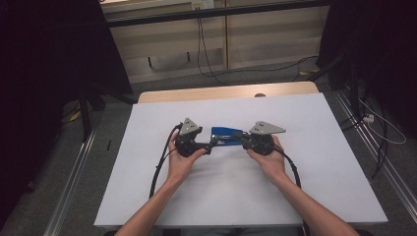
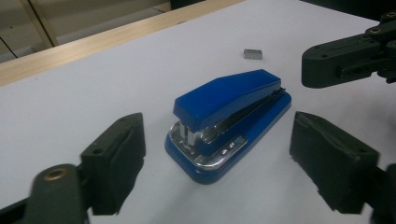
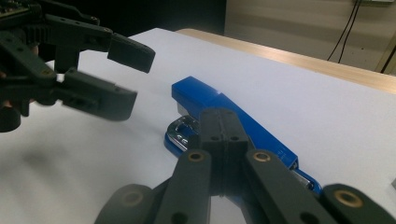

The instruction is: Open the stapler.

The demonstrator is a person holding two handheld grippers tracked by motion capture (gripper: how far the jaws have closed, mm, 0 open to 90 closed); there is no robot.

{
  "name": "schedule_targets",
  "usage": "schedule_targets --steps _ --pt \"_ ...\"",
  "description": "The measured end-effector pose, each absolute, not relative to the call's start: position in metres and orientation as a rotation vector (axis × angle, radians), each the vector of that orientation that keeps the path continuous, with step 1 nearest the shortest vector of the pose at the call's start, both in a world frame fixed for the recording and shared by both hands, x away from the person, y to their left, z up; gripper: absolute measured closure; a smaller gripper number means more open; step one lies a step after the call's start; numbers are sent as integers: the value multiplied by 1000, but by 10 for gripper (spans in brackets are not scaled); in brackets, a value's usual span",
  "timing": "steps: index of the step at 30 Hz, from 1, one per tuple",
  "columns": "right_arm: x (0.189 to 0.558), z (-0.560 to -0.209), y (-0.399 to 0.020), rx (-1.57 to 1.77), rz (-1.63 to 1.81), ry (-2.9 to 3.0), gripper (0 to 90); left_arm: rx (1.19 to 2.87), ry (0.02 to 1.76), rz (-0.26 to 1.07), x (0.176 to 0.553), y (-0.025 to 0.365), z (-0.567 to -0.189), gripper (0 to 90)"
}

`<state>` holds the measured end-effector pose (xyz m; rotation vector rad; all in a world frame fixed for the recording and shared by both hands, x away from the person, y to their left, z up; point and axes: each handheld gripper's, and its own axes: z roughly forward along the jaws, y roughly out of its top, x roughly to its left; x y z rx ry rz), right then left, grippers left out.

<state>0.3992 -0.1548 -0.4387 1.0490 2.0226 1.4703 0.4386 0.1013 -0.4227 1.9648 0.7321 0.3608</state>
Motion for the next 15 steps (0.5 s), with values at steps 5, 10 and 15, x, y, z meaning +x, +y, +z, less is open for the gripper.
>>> schedule_targets --steps 5,10,15 --pt "399 -439 -153 1034 1470 2046 900 1931 738 343 438 104 -420 376" --pt "398 -439 -150 1021 1472 2066 900 1933 752 318 439 106 -421 575" --pt "397 -440 -147 1016 1466 2084 900 1974 719 364 439 108 -422 729"
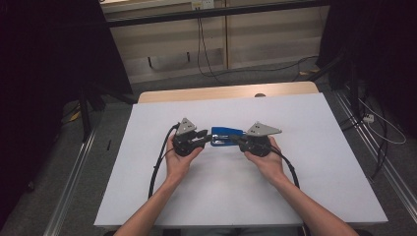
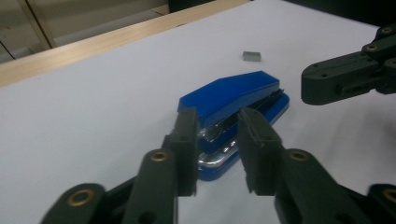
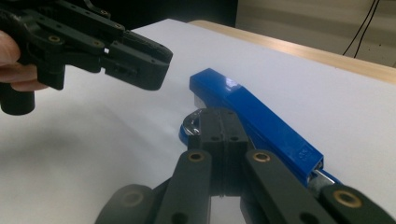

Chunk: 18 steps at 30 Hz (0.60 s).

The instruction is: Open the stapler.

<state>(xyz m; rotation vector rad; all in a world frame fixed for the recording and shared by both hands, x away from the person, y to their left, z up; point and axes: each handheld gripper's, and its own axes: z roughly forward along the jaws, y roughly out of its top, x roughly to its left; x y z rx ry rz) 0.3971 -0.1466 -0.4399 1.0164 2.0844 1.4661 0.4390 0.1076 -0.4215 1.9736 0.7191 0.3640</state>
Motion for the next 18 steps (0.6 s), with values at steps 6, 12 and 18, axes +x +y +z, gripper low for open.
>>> schedule_targets --steps 6,12,18 --pt "400 -442 -143 1026 1460 2108 900 1988 712 342 441 110 -422 897" --pt "409 -445 -132 1012 1439 2146 900 2003 746 325 446 108 -428 900" --pt "416 -449 -117 1001 1397 2194 900 2014 765 326 452 108 -432 900"
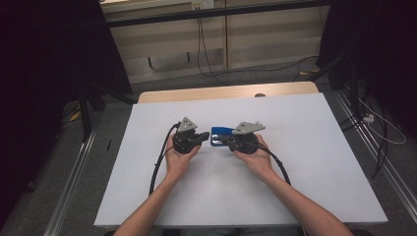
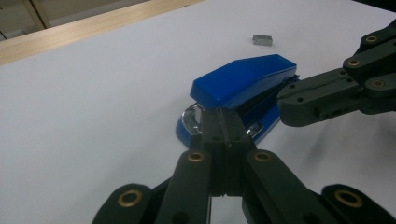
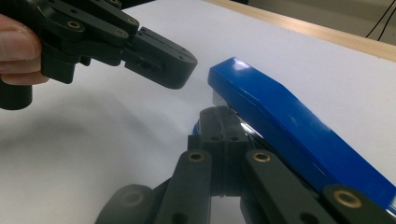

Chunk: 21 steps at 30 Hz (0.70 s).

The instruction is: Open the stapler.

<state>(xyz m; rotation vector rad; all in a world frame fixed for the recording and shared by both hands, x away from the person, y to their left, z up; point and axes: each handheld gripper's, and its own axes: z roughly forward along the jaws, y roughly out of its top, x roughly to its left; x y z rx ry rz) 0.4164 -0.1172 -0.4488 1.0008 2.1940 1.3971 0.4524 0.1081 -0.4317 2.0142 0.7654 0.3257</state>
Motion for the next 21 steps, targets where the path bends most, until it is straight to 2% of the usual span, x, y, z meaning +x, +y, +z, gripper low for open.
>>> schedule_targets --steps 21 --pt "435 -455 -106 1030 1238 2289 900 2061 787 336 469 104 -444 900"
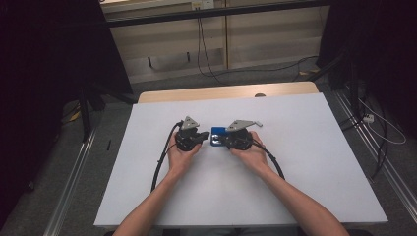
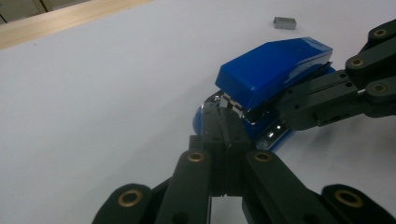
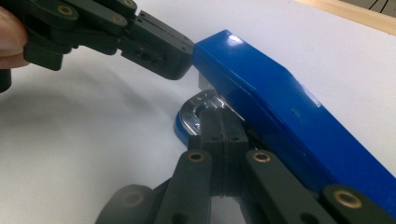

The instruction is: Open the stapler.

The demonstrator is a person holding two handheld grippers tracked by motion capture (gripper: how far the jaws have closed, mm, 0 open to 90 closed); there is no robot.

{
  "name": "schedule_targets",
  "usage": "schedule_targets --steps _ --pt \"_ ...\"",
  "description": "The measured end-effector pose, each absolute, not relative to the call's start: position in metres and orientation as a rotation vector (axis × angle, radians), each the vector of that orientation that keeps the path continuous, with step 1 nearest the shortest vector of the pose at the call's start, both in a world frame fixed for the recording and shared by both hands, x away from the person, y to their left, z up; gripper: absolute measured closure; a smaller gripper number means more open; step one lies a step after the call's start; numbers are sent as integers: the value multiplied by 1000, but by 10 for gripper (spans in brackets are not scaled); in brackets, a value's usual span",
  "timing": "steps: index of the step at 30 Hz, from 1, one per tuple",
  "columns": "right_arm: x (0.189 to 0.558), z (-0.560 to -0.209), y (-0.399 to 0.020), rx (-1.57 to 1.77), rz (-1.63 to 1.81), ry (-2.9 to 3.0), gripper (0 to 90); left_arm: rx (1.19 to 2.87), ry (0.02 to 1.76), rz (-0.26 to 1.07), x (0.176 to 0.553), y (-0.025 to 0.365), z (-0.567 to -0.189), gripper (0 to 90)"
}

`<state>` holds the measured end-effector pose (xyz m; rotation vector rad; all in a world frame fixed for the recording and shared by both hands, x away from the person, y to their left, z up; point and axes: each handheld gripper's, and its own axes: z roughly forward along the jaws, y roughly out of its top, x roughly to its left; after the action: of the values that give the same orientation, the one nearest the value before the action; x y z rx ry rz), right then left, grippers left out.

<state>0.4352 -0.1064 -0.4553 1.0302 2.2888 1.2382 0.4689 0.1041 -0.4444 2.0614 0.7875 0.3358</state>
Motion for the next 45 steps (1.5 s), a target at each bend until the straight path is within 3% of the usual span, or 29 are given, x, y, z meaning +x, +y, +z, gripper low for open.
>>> schedule_targets --steps 45 --pt "433 -457 -103 1029 1211 2248 900 2040 766 323 471 97 -441 900"
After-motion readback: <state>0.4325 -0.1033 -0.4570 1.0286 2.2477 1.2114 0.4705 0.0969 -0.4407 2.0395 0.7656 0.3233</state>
